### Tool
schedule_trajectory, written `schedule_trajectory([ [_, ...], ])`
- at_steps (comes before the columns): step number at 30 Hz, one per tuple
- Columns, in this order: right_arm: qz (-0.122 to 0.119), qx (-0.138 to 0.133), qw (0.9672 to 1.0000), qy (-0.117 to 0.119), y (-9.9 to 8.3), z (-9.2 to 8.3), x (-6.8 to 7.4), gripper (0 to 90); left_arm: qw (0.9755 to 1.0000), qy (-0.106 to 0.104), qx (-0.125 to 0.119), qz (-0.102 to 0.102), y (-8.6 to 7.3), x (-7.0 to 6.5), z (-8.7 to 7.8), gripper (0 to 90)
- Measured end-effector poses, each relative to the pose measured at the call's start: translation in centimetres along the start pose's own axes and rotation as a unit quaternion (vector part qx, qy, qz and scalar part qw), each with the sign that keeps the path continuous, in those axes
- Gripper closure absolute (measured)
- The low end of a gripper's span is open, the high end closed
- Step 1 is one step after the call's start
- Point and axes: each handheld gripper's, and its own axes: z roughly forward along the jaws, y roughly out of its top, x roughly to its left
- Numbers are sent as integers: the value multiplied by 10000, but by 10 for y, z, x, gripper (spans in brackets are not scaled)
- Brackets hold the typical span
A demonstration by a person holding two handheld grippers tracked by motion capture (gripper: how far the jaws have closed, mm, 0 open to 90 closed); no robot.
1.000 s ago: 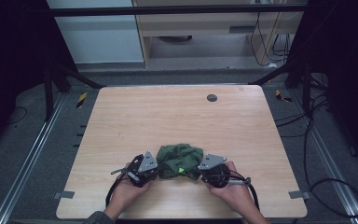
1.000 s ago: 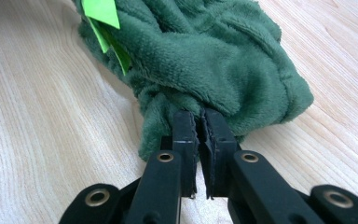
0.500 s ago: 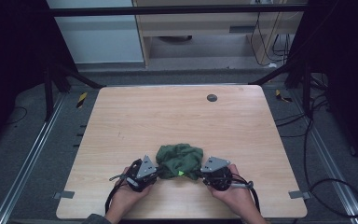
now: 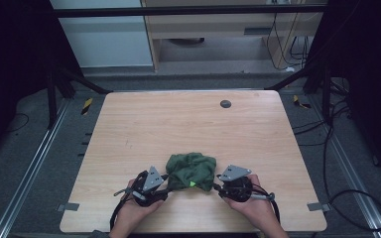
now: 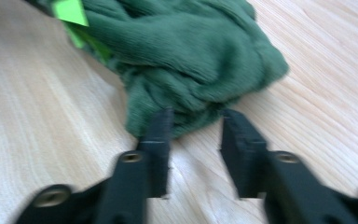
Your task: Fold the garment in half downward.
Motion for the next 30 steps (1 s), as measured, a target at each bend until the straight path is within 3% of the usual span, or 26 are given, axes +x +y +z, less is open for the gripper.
schedule_trajectory([
  [3, 218, 87, 9997, -69, -2, -1, -6, 435, 9999, 38, 16, -120, 0, 2, -1, 417],
  [4, 278, 132, 9995, -97, -2, -2, -7, 378, 9995, 107, 84, -279, 0, 5, -2, 358],
  [5, 278, 132, 9995, -97, -2, -2, -7, 378, 9995, 107, 84, -279, 0, 5, -2, 303],
  [8, 418, 169, 9988, -207, -5, -5, -13, 282, 9989, 94, 124, -445, 0, 9, -3, 260],
  [13, 656, 306, 9972, -183, -10, -8, -24, 165, 9975, 39, 330, -625, -2, 17, -3, 170],
  [19, 1110, 445, 9926, -189, -19, -11, -43, 113, 9964, -38, 560, -641, -6, 24, -4, 112],
  [30, 1575, 584, 9856, -209, -32, -15, -73, 70, 9950, -9, 824, -562, -15, 53, -12, 65],
])
